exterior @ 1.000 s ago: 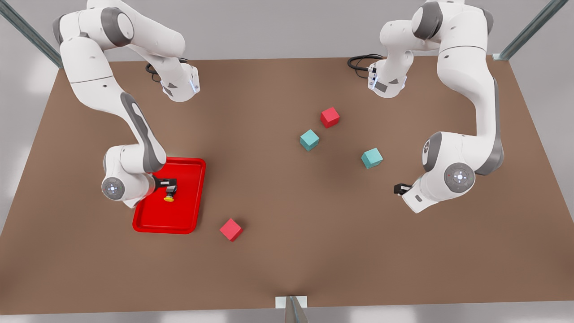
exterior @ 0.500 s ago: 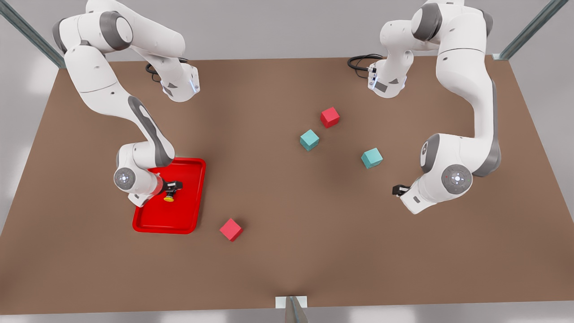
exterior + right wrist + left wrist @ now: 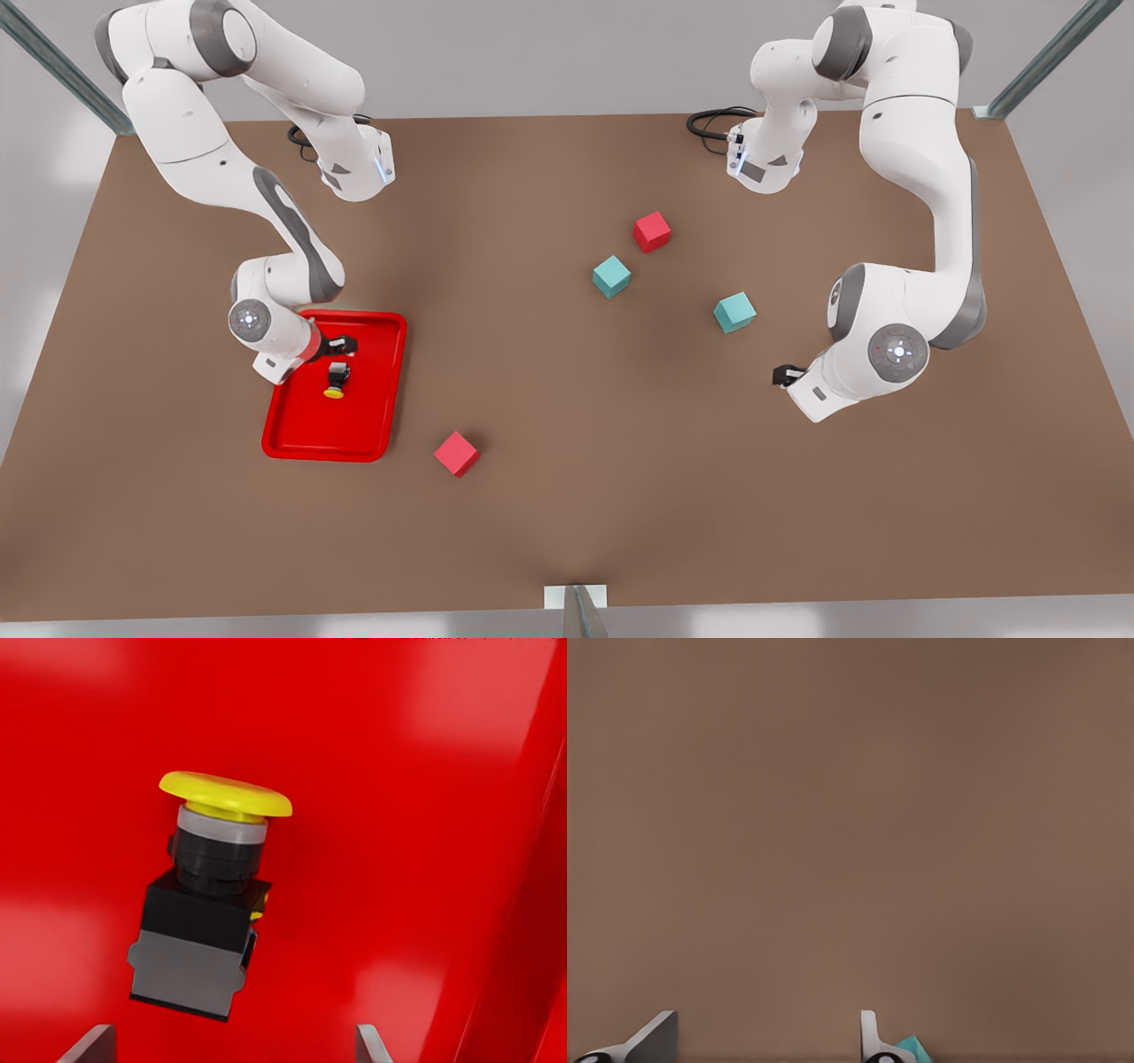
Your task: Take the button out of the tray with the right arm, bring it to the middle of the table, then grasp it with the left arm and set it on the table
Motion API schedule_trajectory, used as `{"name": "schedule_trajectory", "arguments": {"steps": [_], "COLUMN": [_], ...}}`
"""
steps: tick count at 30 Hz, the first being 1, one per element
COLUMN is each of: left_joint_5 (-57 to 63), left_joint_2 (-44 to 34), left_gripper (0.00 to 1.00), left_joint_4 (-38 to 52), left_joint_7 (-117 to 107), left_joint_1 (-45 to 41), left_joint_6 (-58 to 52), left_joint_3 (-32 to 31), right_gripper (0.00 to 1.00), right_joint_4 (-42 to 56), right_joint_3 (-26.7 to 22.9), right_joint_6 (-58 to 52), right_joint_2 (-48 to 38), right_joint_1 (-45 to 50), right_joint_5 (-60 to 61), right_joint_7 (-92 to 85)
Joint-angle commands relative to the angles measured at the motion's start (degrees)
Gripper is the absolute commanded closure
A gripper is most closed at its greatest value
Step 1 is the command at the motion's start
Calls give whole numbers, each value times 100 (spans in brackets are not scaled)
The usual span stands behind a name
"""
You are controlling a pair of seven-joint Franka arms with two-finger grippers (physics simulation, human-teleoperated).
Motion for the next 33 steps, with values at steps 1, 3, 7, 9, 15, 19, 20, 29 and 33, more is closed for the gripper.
{"name": "schedule_trajectory", "arguments": {"steps": [1,3,7,9,15,19,20,29,33], "left_joint_5": [16,16,16,16,16,16,16,16,16], "left_joint_2": [-8,-17,-26,-43,-105,-131,-157,-184,-184], "left_gripper": [0,0,0,0,0,0,0,0,0], "left_joint_4": [-2,25,-11,-2,7,24,33,33,33], "left_joint_7": [35,35,35,35,35,-8,9,9,9], "left_joint_1": [8,-9,-27,-45,-89,-106,-80,-106,-159], "left_joint_6": [-2,-11,-29,-64,-248,-371,-371,-354,-354], "left_joint_3": [-4,5,5,5,-4,-57,-83,-92,-101], "right_gripper": [0,0,0,0,2,1,1,5,11], "right_joint_4": [27,62,71,71,53,18,18,18,9], "right_joint_3": [3,3,-14,-23,-23,-41,-50,-243,-436], "right_joint_6": [247,256,388,414,414,423,423,573,590], "right_joint_2": [42,86,183,192,139,104,121,227,244], "right_joint_1": [59,138,191,147,182,200,208,437,613], "right_joint_5": [-27,-9,-18,-18,105,184,184,184,175], "right_joint_7": [-105,70,229,229,273,528,536,572,572]}}
